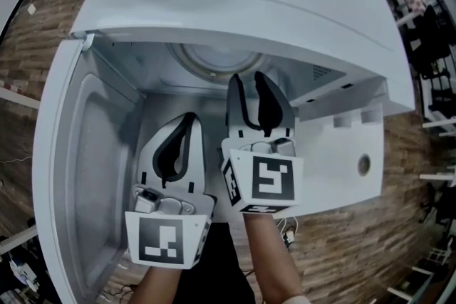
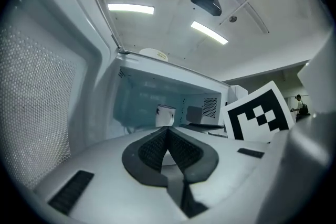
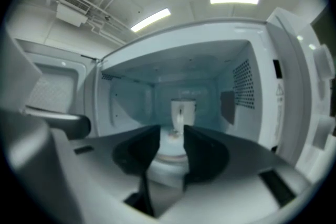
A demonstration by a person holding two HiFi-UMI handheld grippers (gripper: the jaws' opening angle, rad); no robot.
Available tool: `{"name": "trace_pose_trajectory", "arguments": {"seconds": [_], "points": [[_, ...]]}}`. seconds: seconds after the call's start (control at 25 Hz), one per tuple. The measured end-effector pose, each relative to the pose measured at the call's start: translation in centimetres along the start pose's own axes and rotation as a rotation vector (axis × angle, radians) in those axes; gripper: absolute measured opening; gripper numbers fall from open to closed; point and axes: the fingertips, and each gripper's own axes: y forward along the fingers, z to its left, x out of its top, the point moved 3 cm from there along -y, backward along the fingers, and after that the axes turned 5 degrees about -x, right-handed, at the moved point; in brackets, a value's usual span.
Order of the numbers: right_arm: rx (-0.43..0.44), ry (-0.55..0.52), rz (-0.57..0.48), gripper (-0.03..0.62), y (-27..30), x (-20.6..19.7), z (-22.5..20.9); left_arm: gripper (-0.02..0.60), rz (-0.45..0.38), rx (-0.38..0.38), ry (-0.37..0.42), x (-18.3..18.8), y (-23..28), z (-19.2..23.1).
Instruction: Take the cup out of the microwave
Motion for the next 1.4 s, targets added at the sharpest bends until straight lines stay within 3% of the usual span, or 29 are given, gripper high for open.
{"name": "trace_pose_trajectory", "arguments": {"seconds": [0.52,0.84,1.4], "points": [[-0.064,0.006,-0.021,0.190,3.4,1.1,-0.3,0.009,-0.003,0.036,-0.011,0.6,0.4,1.7],[-0.060,0.005,-0.008,0.216,5.0,1.6,0.0,0.009,-0.003,0.034,-0.014,0.9,0.6,2.2],[-0.071,0.001,0.052,0.218,7.7,0.5,-0.9,0.009,0.032,0.008,0.009,1.7,1.7,1.5]]}}
